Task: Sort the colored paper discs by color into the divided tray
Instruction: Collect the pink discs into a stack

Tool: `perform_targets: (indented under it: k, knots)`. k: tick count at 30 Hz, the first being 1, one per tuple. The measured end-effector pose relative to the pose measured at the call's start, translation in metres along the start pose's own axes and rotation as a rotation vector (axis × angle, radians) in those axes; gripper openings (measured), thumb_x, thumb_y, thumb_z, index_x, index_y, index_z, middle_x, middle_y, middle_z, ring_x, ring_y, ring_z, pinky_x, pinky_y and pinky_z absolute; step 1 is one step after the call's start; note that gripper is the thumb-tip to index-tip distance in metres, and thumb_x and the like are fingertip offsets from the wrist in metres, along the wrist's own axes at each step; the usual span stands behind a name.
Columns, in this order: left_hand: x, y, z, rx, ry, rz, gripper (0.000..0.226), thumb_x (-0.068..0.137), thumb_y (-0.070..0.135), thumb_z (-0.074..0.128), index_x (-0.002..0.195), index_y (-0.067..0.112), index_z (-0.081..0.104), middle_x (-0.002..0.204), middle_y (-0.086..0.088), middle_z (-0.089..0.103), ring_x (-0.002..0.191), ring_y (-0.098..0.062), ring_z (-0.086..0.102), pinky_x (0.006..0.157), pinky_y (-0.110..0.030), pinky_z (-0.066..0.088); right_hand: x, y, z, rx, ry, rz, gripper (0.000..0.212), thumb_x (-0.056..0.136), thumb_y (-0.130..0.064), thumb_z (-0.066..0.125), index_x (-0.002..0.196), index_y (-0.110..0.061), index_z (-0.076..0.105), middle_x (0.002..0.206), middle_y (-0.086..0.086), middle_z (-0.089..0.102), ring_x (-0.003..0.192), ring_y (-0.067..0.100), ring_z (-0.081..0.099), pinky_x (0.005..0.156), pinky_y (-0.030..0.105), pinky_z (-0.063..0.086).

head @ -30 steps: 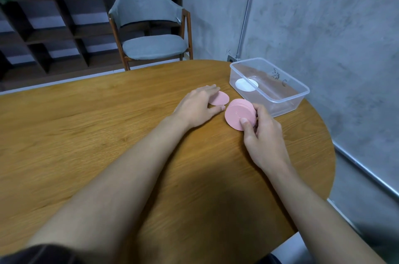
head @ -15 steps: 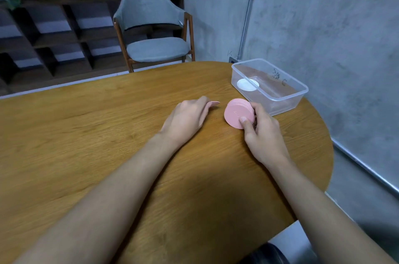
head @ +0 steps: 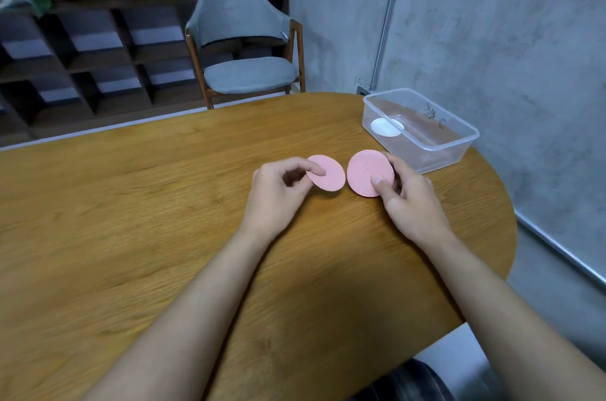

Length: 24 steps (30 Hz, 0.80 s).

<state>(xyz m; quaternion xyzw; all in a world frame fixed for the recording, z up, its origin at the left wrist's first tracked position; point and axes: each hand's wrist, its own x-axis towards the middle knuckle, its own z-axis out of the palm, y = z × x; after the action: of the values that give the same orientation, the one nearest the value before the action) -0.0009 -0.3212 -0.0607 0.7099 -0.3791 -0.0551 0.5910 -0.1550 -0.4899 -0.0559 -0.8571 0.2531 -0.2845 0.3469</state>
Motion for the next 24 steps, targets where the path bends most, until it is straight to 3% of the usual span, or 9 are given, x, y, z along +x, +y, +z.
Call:
perform_targets:
  k: [5,6,8,10,13,16,19,21,24]
  knots:
    - [0.001,0.007,0.001,-0.05,-0.073,-0.069,0.033,0.078,0.013,0.057,0.093,0.029,0.082,0.094,-0.012,0.077,0.091,-0.041,0.066,0.085,-0.046,0.055,0.002,0.002,0.0,0.004,0.003,0.016,0.042,0.099,-0.018,0.063,0.14,-0.025,0.06,0.09,-0.017,0.062,0.075,-0.008,0.053,0.069,0.002,0.035]
    - [0.0,0.007,0.0,-0.06,-0.07,-0.07,0.032,0.078,0.013,0.058,0.092,0.029,0.082,0.092,-0.012,0.077,0.083,-0.039,0.065,0.078,-0.042,0.054,0.003,0.003,0.001,0.006,0.004,0.019,0.043,0.099,-0.018,0.063,0.141,-0.026,0.059,0.091,-0.017,0.063,0.076,-0.009,0.053,0.069,0.001,0.035]
    - [0.0,0.009,0.001,-0.079,-0.056,-0.07,0.029,0.08,0.006,0.061,0.089,0.024,0.081,0.084,-0.001,0.076,0.067,-0.022,0.058,0.068,-0.028,0.046,0.004,0.005,0.001,0.008,0.003,0.025,0.044,0.099,-0.02,0.063,0.142,-0.028,0.058,0.094,-0.013,0.065,0.077,-0.007,0.054,0.071,0.003,0.036]
    - [-0.001,0.01,0.003,-0.091,-0.057,-0.055,0.029,0.083,-0.003,0.063,0.09,0.021,0.078,0.083,0.007,0.074,0.067,-0.009,0.055,0.067,-0.021,0.044,0.004,0.006,0.002,0.016,-0.005,0.029,0.045,0.099,-0.022,0.063,0.143,-0.029,0.057,0.098,-0.008,0.068,0.077,-0.002,0.054,0.072,0.006,0.036]
    - [-0.002,0.011,0.006,-0.126,-0.097,-0.019,0.027,0.087,-0.004,0.068,0.1,0.019,0.069,0.086,-0.011,0.072,0.072,-0.015,0.061,0.071,-0.029,0.051,0.001,0.005,0.001,0.014,-0.036,0.004,0.049,0.099,-0.02,0.064,0.146,-0.03,0.055,0.097,-0.009,0.068,0.076,-0.003,0.054,0.072,0.004,0.037]
    - [-0.003,0.011,0.01,-0.075,-0.107,0.032,0.029,0.087,0.001,0.076,0.106,0.02,0.065,0.093,-0.003,0.072,0.069,-0.012,0.065,0.07,-0.024,0.056,-0.002,0.002,0.001,0.007,-0.081,-0.034,0.052,0.1,-0.017,0.062,0.15,-0.029,0.052,0.098,-0.015,0.066,0.076,-0.005,0.054,0.074,0.006,0.037]
    - [-0.004,0.013,0.014,0.022,-0.084,0.096,0.027,0.088,0.006,0.078,0.107,0.02,0.066,0.102,0.004,0.069,0.069,-0.011,0.068,0.069,-0.017,0.054,-0.003,-0.001,0.0,0.013,-0.127,-0.044,0.054,0.101,-0.015,0.057,0.153,-0.028,0.047,0.123,-0.013,0.066,0.097,-0.011,0.057,0.09,0.013,0.038]
    - [-0.004,0.013,0.016,0.053,-0.072,0.108,0.033,0.087,0.008,0.079,0.113,0.022,0.065,0.102,0.004,0.068,0.071,-0.015,0.07,0.069,-0.019,0.056,-0.004,-0.002,-0.001,0.035,-0.159,-0.043,0.053,0.103,-0.018,0.052,0.155,-0.027,0.045,0.138,-0.009,0.062,0.122,0.003,0.055,0.109,0.026,0.037]
    - [-0.003,0.012,0.02,0.094,-0.075,0.11,0.055,0.085,0.01,0.081,0.133,0.026,0.061,0.111,0.003,0.067,0.071,-0.014,0.071,0.069,-0.019,0.059,-0.004,-0.002,0.0,0.062,-0.182,-0.031,0.057,0.099,-0.031,0.041,0.156,-0.03,0.043,0.121,-0.012,0.056,0.113,0.004,0.049,0.11,0.03,0.036]
